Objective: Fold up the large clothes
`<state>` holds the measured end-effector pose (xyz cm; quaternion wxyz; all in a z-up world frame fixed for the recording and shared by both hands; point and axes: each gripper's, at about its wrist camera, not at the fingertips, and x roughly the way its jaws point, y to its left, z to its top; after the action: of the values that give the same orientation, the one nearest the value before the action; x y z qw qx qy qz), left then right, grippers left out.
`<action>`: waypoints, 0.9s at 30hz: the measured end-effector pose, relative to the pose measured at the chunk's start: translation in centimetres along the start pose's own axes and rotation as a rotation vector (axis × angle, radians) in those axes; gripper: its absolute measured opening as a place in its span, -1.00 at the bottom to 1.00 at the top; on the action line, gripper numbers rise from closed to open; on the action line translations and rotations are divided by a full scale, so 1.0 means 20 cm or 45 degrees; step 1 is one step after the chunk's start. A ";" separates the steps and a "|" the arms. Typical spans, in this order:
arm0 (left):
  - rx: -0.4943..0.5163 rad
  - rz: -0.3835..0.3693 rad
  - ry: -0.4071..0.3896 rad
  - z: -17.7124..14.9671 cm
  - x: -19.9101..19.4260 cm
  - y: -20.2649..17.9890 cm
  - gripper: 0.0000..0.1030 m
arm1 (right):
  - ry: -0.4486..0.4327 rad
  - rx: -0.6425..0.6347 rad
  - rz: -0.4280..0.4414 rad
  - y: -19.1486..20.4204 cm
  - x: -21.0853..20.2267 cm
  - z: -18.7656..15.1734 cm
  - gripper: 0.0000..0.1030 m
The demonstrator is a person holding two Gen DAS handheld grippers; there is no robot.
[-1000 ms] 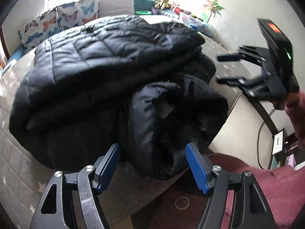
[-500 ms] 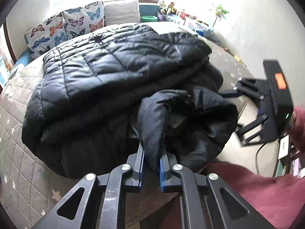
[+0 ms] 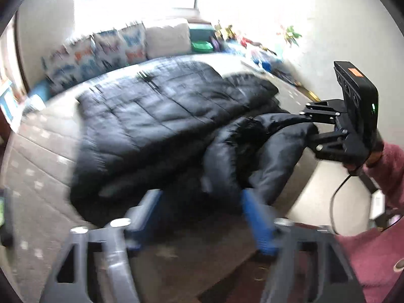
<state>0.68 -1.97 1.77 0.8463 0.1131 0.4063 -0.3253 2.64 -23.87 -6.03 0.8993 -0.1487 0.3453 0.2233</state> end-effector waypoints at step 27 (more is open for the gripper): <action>0.509 0.590 -0.154 -0.36 0.17 -0.09 -0.09 | -0.184 0.208 0.030 -0.06 -0.17 0.02 -0.64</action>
<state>-3.29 -1.57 -5.40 0.8817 0.3473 0.2465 -0.2033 1.12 -25.73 -3.31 0.9283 -0.0544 0.2984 0.2149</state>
